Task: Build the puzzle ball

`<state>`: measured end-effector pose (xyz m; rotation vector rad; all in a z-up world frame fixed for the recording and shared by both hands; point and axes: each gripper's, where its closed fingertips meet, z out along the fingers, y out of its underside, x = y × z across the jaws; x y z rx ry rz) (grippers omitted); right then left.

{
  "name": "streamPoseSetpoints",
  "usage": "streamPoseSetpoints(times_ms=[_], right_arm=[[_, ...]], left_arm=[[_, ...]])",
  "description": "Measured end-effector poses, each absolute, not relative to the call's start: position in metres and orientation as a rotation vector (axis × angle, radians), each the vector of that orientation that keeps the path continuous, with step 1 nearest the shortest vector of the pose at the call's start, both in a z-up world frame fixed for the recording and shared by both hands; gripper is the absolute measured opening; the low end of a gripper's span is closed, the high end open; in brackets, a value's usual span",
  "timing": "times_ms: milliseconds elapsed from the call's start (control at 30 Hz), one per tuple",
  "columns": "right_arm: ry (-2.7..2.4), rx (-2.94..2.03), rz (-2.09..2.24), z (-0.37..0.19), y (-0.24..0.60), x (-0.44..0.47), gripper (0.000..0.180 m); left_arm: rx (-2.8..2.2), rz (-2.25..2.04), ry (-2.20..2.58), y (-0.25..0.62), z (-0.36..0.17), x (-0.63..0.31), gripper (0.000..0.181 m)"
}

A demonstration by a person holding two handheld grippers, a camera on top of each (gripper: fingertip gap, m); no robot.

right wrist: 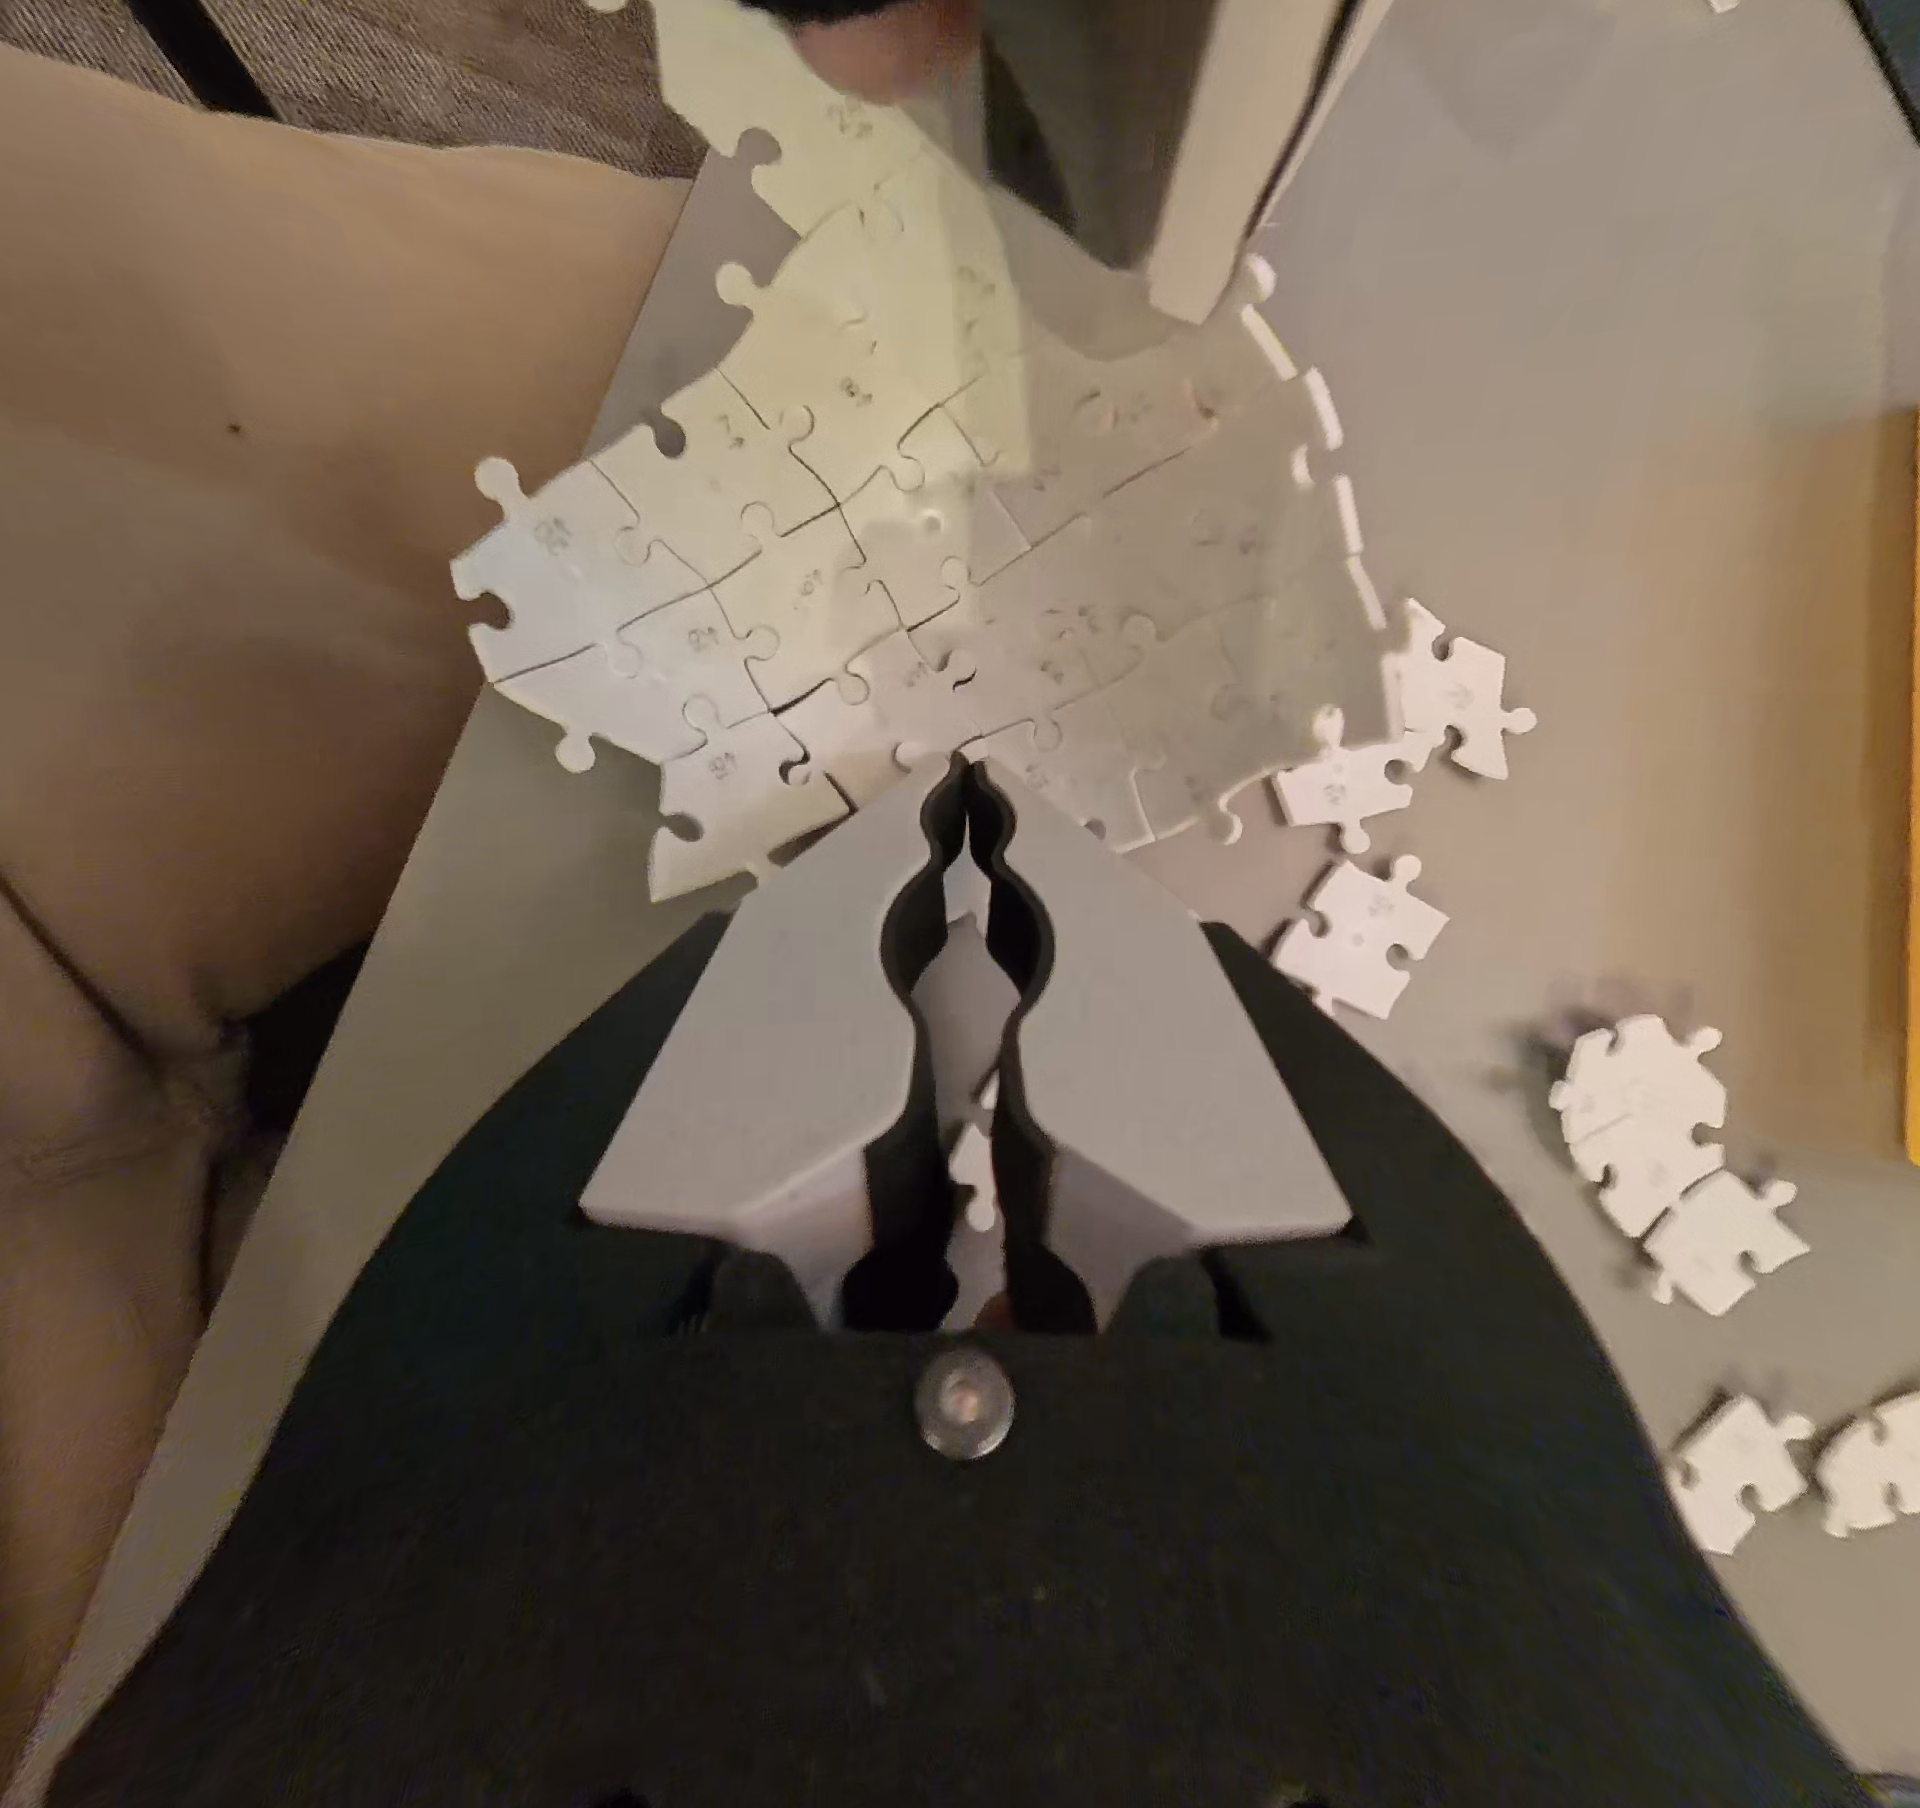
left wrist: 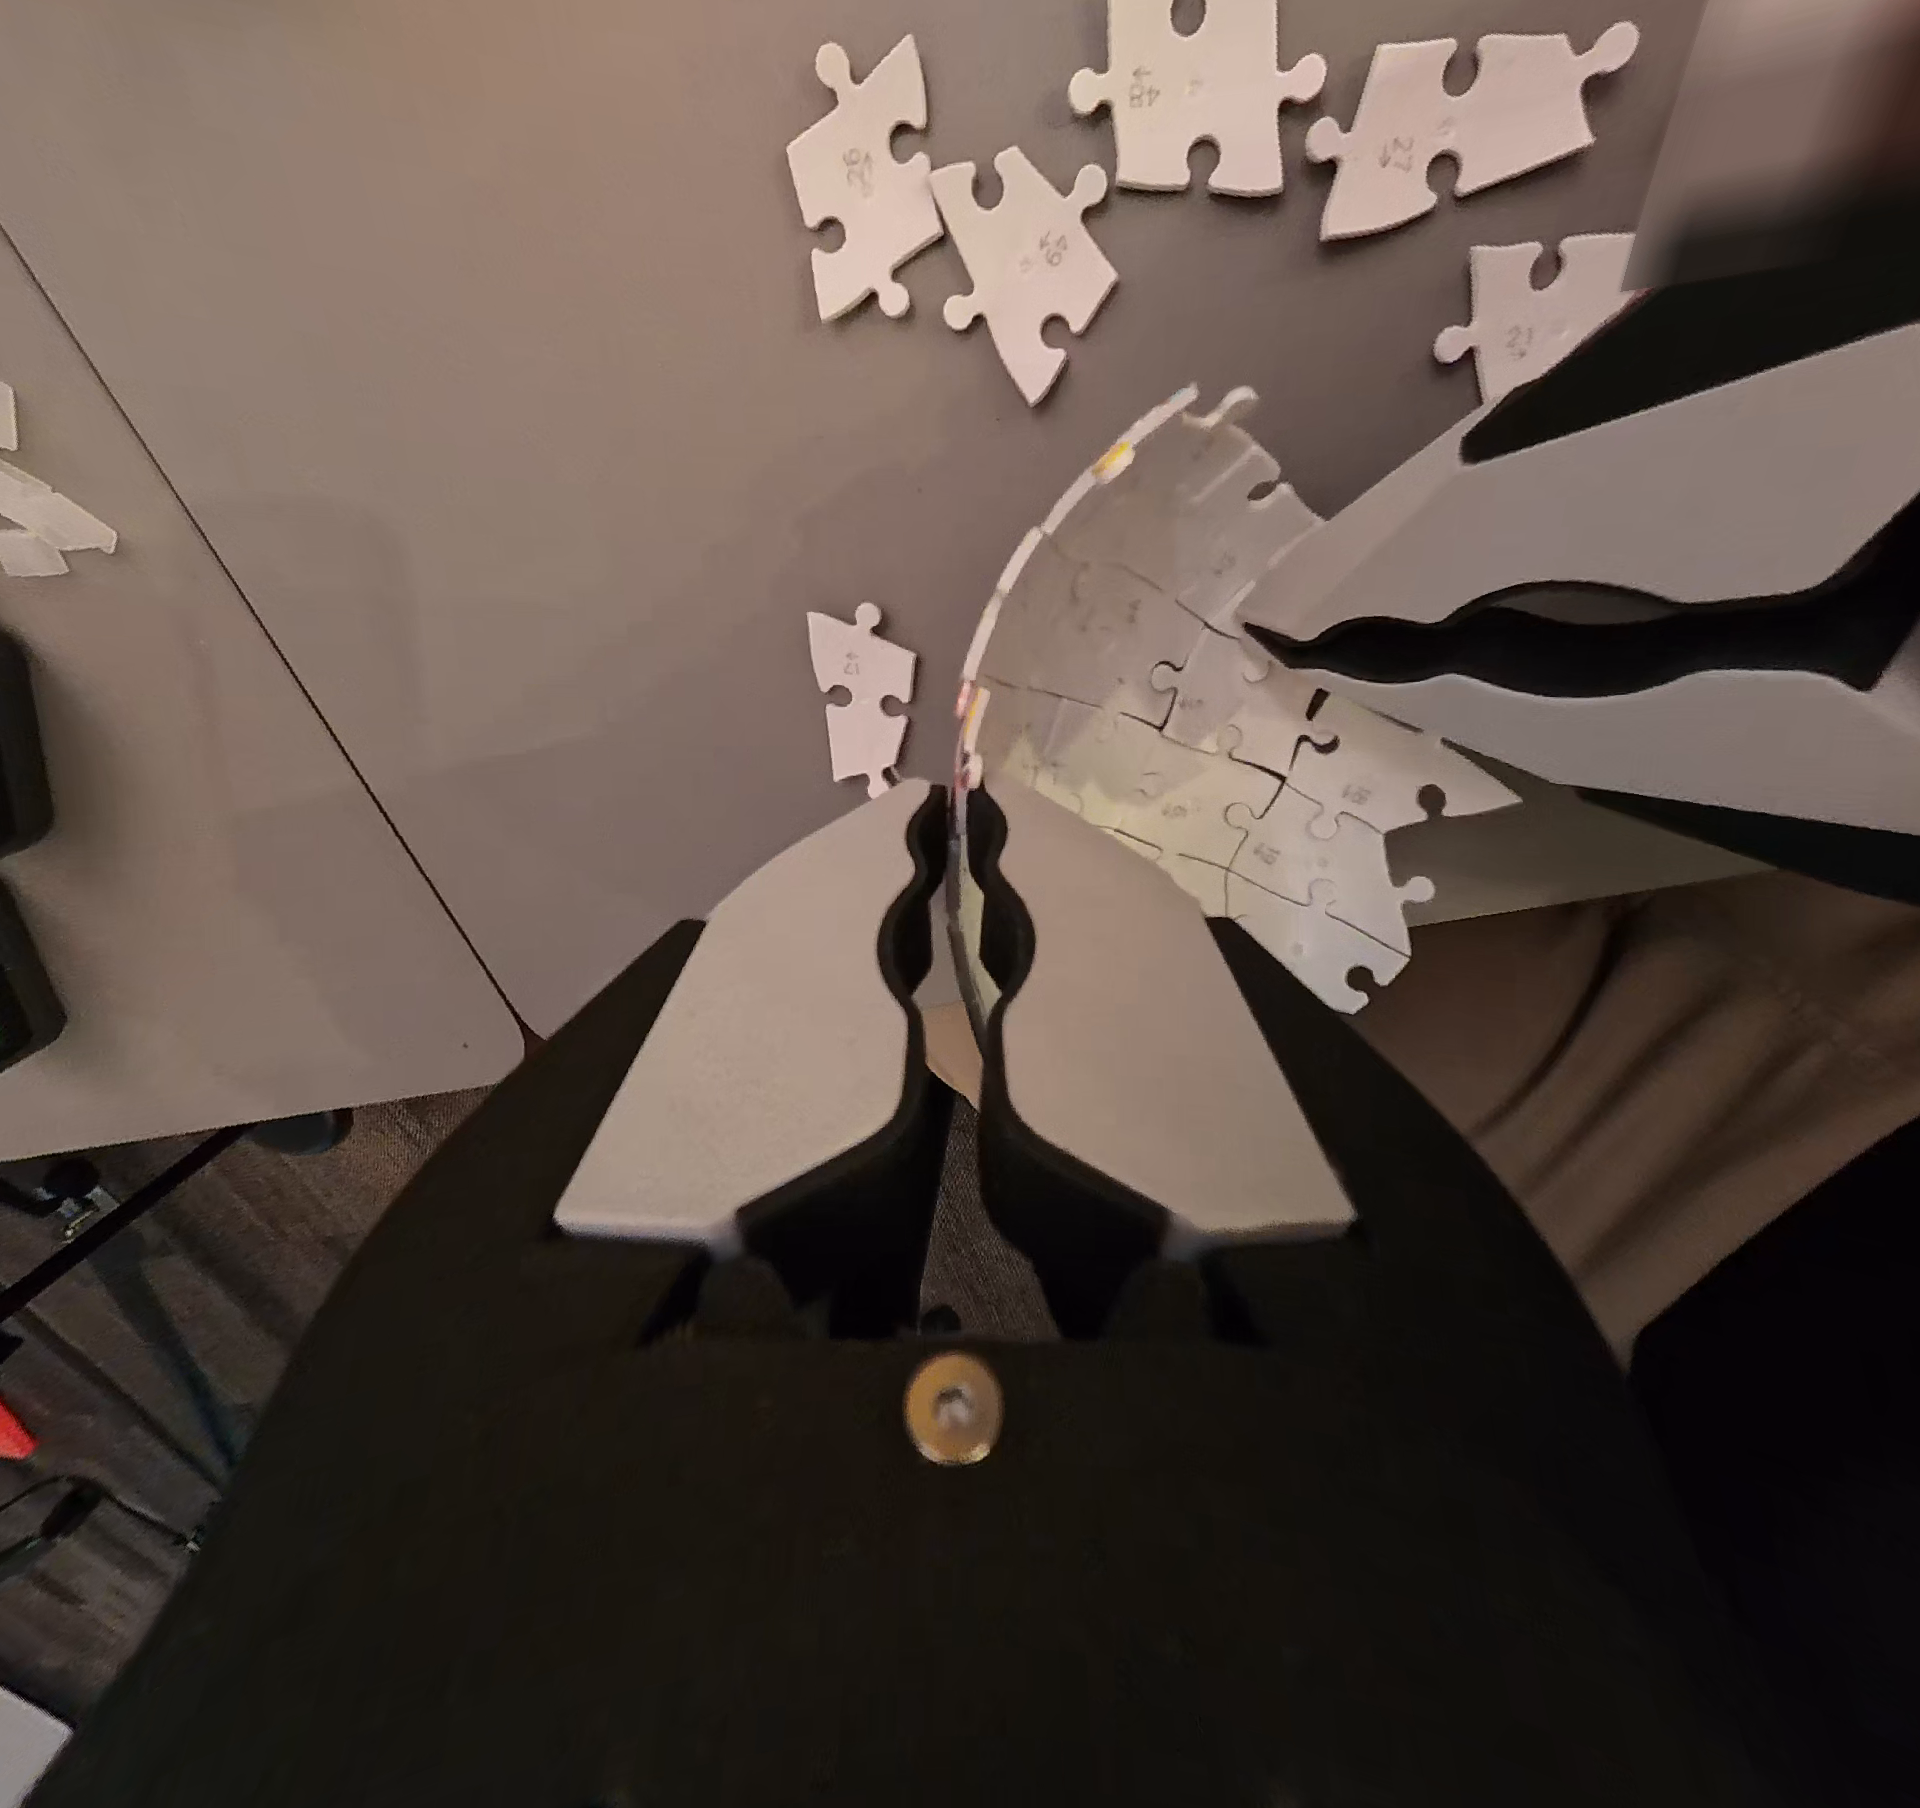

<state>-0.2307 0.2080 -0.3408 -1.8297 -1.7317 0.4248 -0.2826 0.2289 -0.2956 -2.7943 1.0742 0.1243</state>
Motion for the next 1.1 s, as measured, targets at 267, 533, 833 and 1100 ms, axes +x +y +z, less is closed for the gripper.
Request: streamPoseSetpoints(times_ms=[267, 533, 833, 1100], right_arm=[[-1.823, -1.612, 0.332, -0.342, 0.207, -0.233, 0.0], [-1.833, -1.488, 0.321, -0.34, 0.201, -0.234, 0.0], [-1.866, -1.535, 0.414, -0.34, 0.198, -0.224, 0.0], [-1.944, -1.536, 0.339, -0.342, 0.197, -0.225, 0.0]], left_arm=[[-2.797, 0.119, 1.074, 0.23, -0.296, -0.283, 0.003], [-2.794, 0.144, 1.077, 0.23, -0.298, -0.284, 0.004], [-2.78, 0.131, 1.089, 0.23, -0.298, -0.279, 0.004], [-2.763, 0.178, 1.096, 0.229, -0.295, -0.276, 0.004]])
